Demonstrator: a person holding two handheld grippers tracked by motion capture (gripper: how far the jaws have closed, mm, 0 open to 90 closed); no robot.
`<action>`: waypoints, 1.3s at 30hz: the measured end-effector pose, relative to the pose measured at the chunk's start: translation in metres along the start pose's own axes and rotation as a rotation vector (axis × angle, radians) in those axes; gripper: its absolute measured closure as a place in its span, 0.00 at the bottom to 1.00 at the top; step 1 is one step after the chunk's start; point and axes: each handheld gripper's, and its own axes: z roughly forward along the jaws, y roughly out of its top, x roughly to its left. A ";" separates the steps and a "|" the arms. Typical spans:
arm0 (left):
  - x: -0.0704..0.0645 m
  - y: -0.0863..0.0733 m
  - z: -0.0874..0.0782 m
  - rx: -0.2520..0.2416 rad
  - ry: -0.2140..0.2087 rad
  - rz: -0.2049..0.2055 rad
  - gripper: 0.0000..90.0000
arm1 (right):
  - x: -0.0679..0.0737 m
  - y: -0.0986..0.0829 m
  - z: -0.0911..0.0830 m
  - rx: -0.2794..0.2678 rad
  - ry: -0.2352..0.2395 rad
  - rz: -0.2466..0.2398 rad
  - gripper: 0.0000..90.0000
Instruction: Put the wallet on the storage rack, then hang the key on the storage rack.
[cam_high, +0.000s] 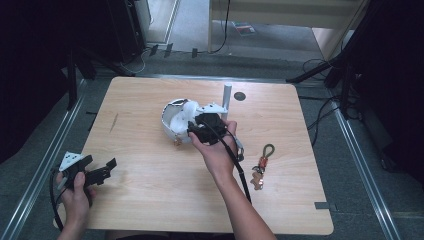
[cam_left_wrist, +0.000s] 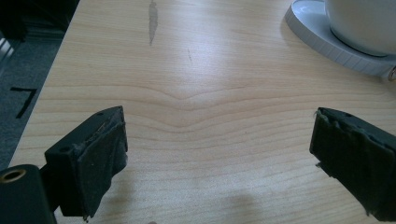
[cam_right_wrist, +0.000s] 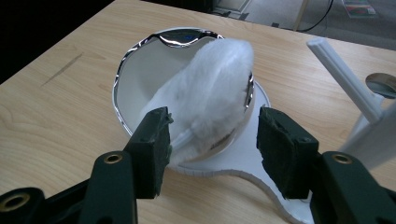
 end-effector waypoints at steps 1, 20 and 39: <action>0.000 0.000 0.000 -0.002 -0.001 -0.001 0.05 | -0.001 -0.002 -0.003 0.002 0.000 -0.001 0.50; 0.000 0.000 0.000 -0.010 0.001 -0.010 0.05 | -0.038 -0.041 -0.040 0.011 -0.045 0.039 0.50; 0.001 -0.001 0.000 -0.008 0.003 -0.012 0.05 | -0.100 -0.080 -0.062 0.042 -0.160 0.140 0.52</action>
